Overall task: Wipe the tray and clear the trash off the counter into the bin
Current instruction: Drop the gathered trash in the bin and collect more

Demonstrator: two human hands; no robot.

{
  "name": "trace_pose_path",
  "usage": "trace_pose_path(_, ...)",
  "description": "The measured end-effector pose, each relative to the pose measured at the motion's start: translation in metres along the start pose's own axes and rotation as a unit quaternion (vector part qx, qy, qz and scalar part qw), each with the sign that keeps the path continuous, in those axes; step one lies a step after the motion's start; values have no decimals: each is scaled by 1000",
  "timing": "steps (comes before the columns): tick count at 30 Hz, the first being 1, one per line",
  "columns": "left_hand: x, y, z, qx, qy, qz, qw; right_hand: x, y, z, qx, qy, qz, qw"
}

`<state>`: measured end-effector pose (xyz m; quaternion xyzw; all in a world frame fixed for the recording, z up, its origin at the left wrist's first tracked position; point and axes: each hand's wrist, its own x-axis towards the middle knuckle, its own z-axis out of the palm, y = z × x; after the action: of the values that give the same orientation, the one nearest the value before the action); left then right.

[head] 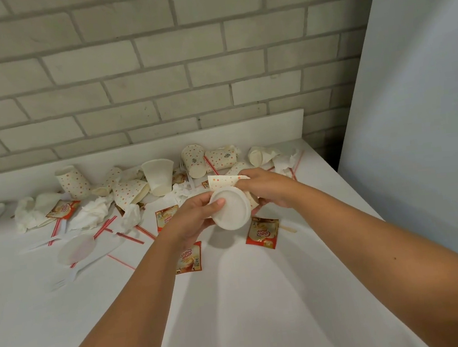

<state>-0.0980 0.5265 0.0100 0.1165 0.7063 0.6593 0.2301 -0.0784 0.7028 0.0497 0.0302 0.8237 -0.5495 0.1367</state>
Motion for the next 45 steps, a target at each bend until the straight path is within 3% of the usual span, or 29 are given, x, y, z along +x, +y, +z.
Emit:
trace_pose_path(3, -2, -1, -5, 6, 38, -10, 999, 4, 6, 1, 21, -35, 12, 999)
trace_pose_path(6, -5, -5, -14, 14, 73, -25, 997, 9, 14, 1, -75, 28, 17, 997)
trace_pose_path(8, -8, -7, -20, 20, 92, -32, 995, 11, 23, -1, -235, 62, 22, 970)
trace_pose_path(10, -10, -8, -26, 17, 106, -37, 994, 9, 31, 1, -364, 26, 66, 929)
trace_pose_path(13, -13, -10, -32, 14, 128, -42, 991, 9, 39, 11, -454, -44, 123, 881)
trace_pose_path(19, -20, -14, -34, 10, 132, -45, 990, 22, 45, 21, -405, -6, 151, 902)
trace_pose_path(27, -32, -17, -45, -3, 147, -42, 988, 28, 40, 26, -345, -17, 183, 920)
trace_pose_path(34, -57, -21, -76, 7, 162, -37, 986, 22, 33, 47, -446, -1, 126, 886)
trace_pose_path(45, -91, -27, -115, 3, 156, -35, 987, 14, 24, 89, -403, 18, 139, 904)
